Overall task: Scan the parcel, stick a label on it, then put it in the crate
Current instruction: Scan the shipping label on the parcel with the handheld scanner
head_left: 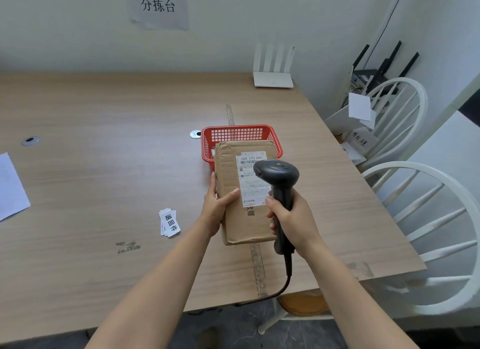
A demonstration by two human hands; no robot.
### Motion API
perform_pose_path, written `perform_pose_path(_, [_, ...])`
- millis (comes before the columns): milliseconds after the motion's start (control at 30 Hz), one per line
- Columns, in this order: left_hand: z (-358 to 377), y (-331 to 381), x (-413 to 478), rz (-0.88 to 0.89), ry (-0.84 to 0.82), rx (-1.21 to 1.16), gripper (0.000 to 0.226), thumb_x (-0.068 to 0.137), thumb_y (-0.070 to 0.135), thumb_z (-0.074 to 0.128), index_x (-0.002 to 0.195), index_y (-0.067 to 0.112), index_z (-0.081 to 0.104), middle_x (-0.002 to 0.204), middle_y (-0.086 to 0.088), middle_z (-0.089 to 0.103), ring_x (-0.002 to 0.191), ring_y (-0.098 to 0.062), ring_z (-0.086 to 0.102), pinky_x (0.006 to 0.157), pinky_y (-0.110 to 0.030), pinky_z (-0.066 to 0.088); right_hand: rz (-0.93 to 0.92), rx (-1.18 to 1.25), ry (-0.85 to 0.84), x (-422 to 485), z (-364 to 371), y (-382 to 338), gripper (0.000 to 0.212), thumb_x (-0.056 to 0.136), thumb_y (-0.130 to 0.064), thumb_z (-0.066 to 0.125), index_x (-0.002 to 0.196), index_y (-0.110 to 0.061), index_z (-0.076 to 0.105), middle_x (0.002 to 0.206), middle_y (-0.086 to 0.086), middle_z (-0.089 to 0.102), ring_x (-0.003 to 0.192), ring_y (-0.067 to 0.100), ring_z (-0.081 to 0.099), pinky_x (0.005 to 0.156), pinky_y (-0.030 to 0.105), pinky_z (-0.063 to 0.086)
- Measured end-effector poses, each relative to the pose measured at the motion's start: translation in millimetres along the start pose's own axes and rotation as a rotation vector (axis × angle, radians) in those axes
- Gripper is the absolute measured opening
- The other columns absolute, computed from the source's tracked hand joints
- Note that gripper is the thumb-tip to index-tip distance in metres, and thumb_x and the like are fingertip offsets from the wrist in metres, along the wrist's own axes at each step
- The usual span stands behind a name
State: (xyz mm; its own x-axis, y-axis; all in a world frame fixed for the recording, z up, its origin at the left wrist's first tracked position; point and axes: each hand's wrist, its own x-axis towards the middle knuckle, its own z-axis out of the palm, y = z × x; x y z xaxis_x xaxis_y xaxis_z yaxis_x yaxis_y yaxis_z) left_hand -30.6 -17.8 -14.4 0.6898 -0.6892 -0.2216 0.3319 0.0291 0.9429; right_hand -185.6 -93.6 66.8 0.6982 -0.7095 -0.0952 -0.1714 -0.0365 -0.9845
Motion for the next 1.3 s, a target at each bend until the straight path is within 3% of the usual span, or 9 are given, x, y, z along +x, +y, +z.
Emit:
perform_pose_path(233, [-2.4,-2.9,4.1,-0.014,0.003,0.024,0.089,0.070,0.026,0.069,0.145,0.033,0.021,0.133,-0.011,0.056,0.115,-0.031,0.060,0.097,-0.054,0.048,-0.002,-0.082,0.026,-0.2,1.8,-3.4,0.011,0.085,-0.017,0.060,0.085,-0.008,0.055,0.061,0.004,0.058,0.043,0.015,0.051,0.047,0.029,0.047])
perform_pose_path(567, [-6.0,-5.6,4.7,0.022,0.013,0.026,0.080,0.077,0.019,0.070,0.142,0.034,0.025,0.132,-0.012,0.057,0.110,-0.027,0.062,0.088,-0.045,0.055,0.021,-0.067,0.008,-4.7,5.4,-4.9,0.014,0.085,-0.018,0.059,0.084,-0.005,0.055,0.059,0.003,0.057,0.041,0.015,0.051,0.046,0.029,0.045])
perform_pose_path(700, [-8.3,-5.0,5.4,-0.004,0.028,0.023,0.088,0.074,0.023,0.071,0.145,0.032,0.020,0.137,-0.012,0.052,0.117,-0.030,0.058,0.096,-0.054,0.049,0.012,-0.069,0.006,-5.5,5.9,-5.0,0.013,0.085,-0.018,0.059,0.084,-0.005,0.055,0.058,0.003,0.057,0.040,0.014,0.051,0.047,0.031,0.045])
perform_pose_path(867, [-11.7,-8.9,5.0,-0.051,0.027,0.006,0.084,0.074,0.022,0.071,0.143,0.034,0.024,0.132,-0.012,0.057,0.113,-0.032,0.061,0.094,-0.054,0.051,0.017,-0.083,0.006,-5.0,3.3,-2.2,0.012,0.084,-0.020,0.060,0.085,-0.009,0.055,0.060,0.003,0.059,0.042,0.014,0.053,0.049,0.031,0.046])
perform_pose_path(967, [-16.8,-20.3,2.6,-0.155,0.043,-0.007,0.075,0.080,0.022,0.068,0.142,0.034,0.026,0.128,-0.010,0.061,0.106,-0.029,0.065,0.086,-0.048,0.055,0.037,-0.107,0.004,-2.4,-0.4,0.8,0.009,0.084,-0.021,0.060,0.084,-0.013,0.055,0.062,0.003,0.059,0.043,0.014,0.053,0.049,0.030,0.047])
perform_pose_path(1067, [-21.3,-33.1,-3.0,-0.218,0.055,-0.019,0.050,0.081,0.022,0.067,0.117,0.041,0.038,0.107,0.002,0.069,0.087,-0.018,0.071,0.064,-0.035,0.059,0.038,-0.156,0.009,1.4,-5.6,3.8,0.007,0.084,-0.020,0.059,0.082,-0.017,0.054,0.065,0.004,0.060,0.044,0.014,0.053,0.050,0.030,0.047])
perform_pose_path(1200, [-24.1,-47.8,-7.7,-0.243,0.074,0.013,0.052,0.081,0.024,0.067,0.125,0.035,0.041,0.111,-0.001,0.068,0.093,-0.023,0.069,0.068,-0.037,0.057,0.041,-0.217,0.008,6.9,-13.5,11.2,0.009,0.083,-0.021,0.061,0.080,-0.020,0.052,0.066,0.003,0.060,0.045,0.015,0.054,0.050,0.029,0.046])
perform_pose_path(1300, [-23.4,-55.4,-9.2,-0.257,0.085,0.048,0.044,0.082,0.027,0.066,0.120,0.037,0.045,0.104,0.005,0.069,0.079,-0.011,0.072,0.059,-0.033,0.057,0.063,-0.234,0.005,10.9,-19.6,21.5,0.012,0.083,-0.022,0.061,0.077,-0.023,0.051,0.064,0.002,0.058,0.045,0.015,0.053,0.048,0.027,0.045])
